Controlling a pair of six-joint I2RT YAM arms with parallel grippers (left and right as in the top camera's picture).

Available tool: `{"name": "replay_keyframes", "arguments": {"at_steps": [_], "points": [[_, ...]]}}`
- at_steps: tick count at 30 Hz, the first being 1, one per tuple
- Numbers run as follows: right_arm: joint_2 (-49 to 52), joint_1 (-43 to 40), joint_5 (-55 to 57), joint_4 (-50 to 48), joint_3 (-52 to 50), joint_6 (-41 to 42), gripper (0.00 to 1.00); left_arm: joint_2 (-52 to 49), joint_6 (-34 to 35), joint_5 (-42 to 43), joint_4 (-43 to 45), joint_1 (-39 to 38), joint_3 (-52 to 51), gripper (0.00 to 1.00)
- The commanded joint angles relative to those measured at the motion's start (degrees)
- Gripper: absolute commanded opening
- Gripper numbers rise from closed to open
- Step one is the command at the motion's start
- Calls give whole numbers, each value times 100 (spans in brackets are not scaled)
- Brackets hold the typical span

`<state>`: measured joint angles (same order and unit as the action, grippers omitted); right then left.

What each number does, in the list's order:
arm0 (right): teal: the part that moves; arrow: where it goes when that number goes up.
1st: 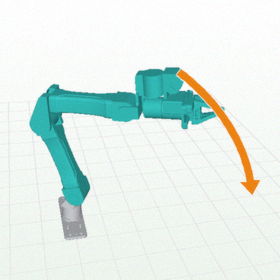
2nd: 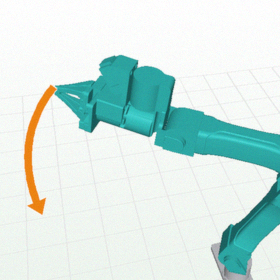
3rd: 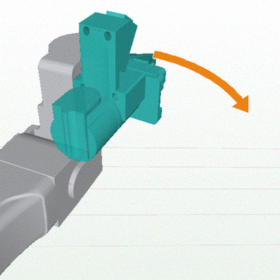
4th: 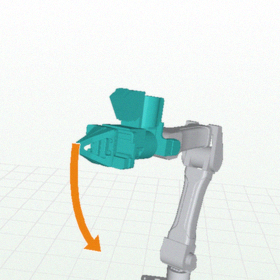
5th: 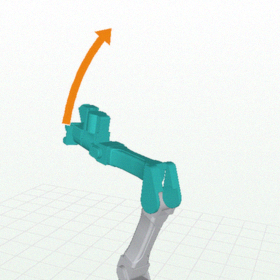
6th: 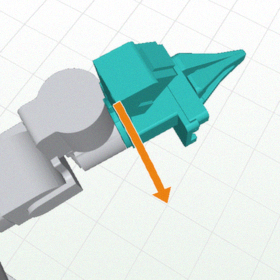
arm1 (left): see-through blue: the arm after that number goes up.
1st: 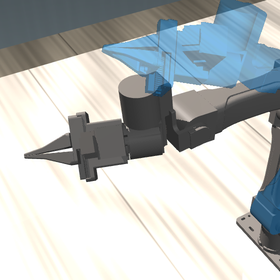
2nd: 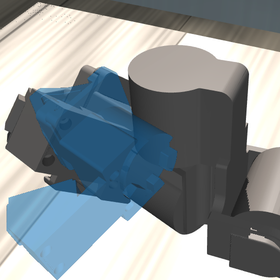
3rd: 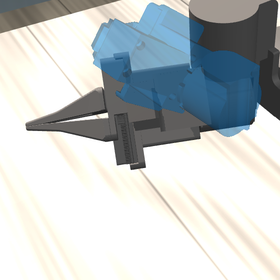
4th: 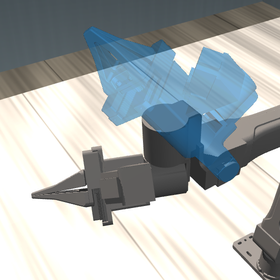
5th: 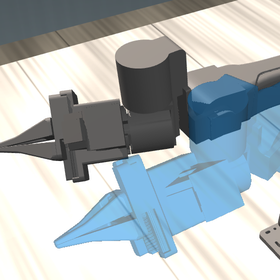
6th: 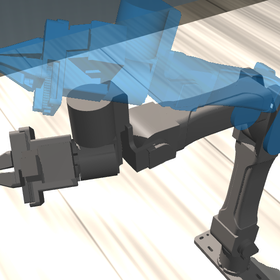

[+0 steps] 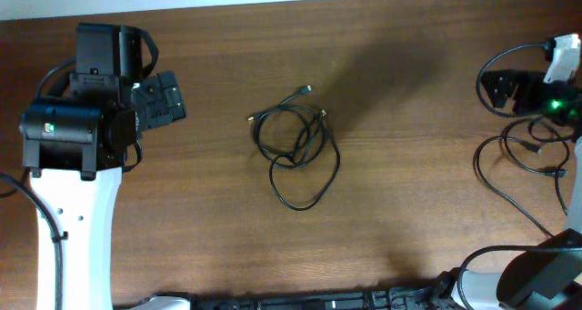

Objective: Untangle cables
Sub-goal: 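Move the right gripper back to the pile and grasp another black cable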

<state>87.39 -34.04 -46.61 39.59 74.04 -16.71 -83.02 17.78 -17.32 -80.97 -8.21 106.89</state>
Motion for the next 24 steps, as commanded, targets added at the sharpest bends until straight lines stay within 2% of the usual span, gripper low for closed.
{"name": "replay_keyframes", "arguments": {"at_steps": [1,8,11,12,14,18,21,24], "points": [[-39,518,-1019,74,15,-11,99,92,61,2,7,13,83,99],[181,2234,-1005,389,11,-13,99,92,59,2,7,13,83,99],[203,2868,-306,417,11,-11,99,92,59,2,7,13,83,99],[203,3110,129,514,11,118,99,92,61,2,7,13,83,99],[203,3480,752,664,7,925,99,92,61,2,7,13,83,99],[214,4124,879,675,-48,1687,99,92,61,2,7,13,83,99],[214,4605,951,645,-170,1792,99,92,61,2,7,13,83,99],[280,5077,1508,533,-328,2347,99,92,61,2,7,13,83,99]]}}
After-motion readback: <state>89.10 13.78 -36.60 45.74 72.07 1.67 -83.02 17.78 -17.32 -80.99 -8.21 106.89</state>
